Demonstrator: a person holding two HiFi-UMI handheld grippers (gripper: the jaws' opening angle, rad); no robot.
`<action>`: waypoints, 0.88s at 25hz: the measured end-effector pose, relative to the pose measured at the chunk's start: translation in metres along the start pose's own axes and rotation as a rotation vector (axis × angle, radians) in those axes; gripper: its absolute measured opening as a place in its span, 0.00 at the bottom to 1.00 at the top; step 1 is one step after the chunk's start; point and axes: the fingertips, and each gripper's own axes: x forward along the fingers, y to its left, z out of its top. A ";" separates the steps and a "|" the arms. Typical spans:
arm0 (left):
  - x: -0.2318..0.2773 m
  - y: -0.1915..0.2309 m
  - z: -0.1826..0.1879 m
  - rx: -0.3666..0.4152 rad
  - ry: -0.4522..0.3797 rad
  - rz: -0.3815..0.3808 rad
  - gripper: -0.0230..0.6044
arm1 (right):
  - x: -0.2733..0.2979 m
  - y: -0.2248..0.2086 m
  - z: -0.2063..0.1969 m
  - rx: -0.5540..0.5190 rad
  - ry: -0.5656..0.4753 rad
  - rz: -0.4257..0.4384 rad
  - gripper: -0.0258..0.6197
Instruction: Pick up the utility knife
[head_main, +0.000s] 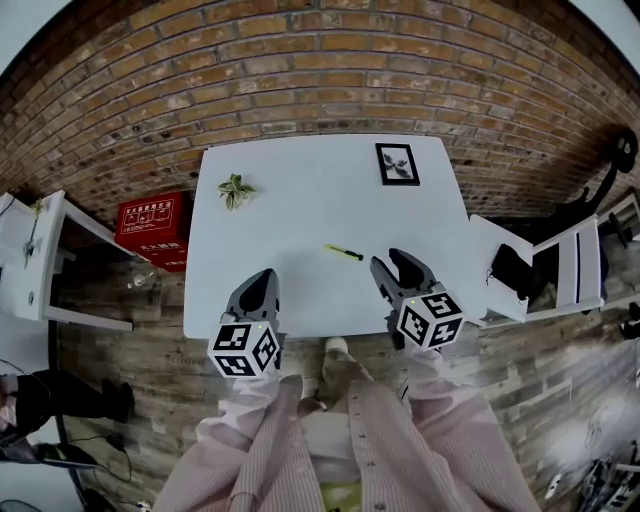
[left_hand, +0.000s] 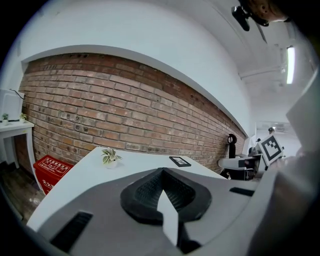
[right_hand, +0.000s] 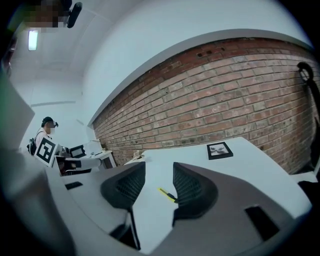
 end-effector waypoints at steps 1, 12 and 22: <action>0.006 0.001 -0.001 -0.004 0.005 0.004 0.02 | 0.006 -0.003 -0.001 -0.005 0.012 0.010 0.31; 0.051 0.006 -0.026 -0.060 0.102 0.032 0.02 | 0.060 -0.017 -0.033 -0.091 0.224 0.158 0.31; 0.063 0.022 -0.051 -0.088 0.187 0.066 0.02 | 0.098 -0.012 -0.064 -0.203 0.394 0.272 0.31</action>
